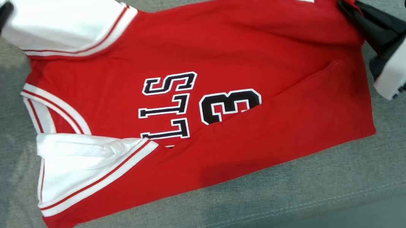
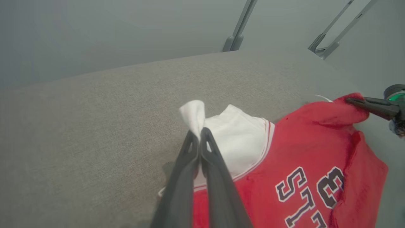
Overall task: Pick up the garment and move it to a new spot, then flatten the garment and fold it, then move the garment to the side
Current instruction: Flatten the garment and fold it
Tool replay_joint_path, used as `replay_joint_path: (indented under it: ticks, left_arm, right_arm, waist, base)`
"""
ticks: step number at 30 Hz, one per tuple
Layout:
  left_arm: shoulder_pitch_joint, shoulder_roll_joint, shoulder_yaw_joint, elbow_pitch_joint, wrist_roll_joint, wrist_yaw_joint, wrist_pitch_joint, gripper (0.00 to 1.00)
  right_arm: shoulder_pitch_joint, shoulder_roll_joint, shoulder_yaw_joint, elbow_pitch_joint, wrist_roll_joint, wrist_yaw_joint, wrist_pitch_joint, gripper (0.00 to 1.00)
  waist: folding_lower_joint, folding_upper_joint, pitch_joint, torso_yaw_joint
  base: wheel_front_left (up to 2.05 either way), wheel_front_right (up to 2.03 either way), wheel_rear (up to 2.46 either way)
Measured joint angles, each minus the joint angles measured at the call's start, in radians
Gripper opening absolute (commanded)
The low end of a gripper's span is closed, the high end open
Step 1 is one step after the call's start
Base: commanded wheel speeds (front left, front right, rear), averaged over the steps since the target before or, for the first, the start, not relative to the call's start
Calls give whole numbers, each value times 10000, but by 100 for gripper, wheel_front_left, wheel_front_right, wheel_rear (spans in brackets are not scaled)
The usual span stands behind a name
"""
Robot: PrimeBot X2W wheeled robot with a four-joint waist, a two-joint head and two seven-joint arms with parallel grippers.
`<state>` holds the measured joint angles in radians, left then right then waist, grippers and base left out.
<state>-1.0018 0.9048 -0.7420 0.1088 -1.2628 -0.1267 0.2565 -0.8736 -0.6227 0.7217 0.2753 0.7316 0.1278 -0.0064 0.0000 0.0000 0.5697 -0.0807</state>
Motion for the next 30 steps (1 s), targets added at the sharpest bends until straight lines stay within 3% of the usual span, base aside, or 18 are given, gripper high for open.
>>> replay_joint_path:
  ticks: [5, 13, 18, 24, 25, 26, 27, 28, 29, 30]
  left_arm:
    - [1769, 884, 274, -1659, -98, 157, -1517, 0]
    - [4951, 1779, 479, -4328, -355, 1607, -3946, 0]
    - [6436, 1791, 426, -5294, -487, 2127, -4755, 0]
    - [7089, 1266, 132, -5356, -499, 2150, -4909, 0]
    - [7122, 1156, 79, -5294, -510, 2136, -4947, 10]
    - [7137, 1085, 23, -5208, -518, 2071, -4945, 26]
    - [7140, 1009, -33, -5112, -562, 2056, -4943, 43]
    - [7153, 913, -82, -5005, -594, 2056, -4943, 78]
    - [7176, 825, -134, -4886, -602, 2056, -4943, 100]
    - [7244, 757, -173, -4792, -650, 2054, -4941, 100]
  right_arm:
    - [754, -520, -10, -468, -353, 0, -366, 0]
    - [1589, -1101, -71, -771, -1708, 0, -846, 0]
    - [1676, -1703, 336, -723, -3670, 2, -1576, 0]
    - [2178, -1937, 602, -554, -4230, 0, -2073, 0]
    - [2280, -1939, 594, -500, -4245, 0, -2100, 12]
    - [2352, -1937, 587, -443, -4247, 2, -2123, 33]
    - [2459, -1939, 564, -435, -4247, 0, -2213, 46]
    - [2567, -1916, 531, -418, -4243, 0, -2247, 78]
    - [2693, -1902, 508, -414, -4251, 0, -2261, 98]
    - [2838, -1889, 479, -445, -4249, 2, -2322, 100]
  waist:
    - [0, 0, -187, 207]
    - [0, 0, -472, 517]
    - [0, 0, -568, 801]
    - [0, 0, -741, 1030]
    - [0, 0, -773, 1045]
    - [0, 0, -804, 1052]
    - [0, 0, -835, 1056]
    - [0, 0, -868, 1053]
    - [0, 0, -903, 1046]
    - [-1, 0, -933, 1033]
  base:
    - [0, 0, 0]
    - [0, 0, 0]
    - [0, 0, 0]
    - [0, 0, 0]
    - [0, 0, 0]
    - [0, 0, 0]
    - [0, 0, 0]
    - [0, 0, 0]
    - [0, 0, 0]
    - [0, 0, 0]
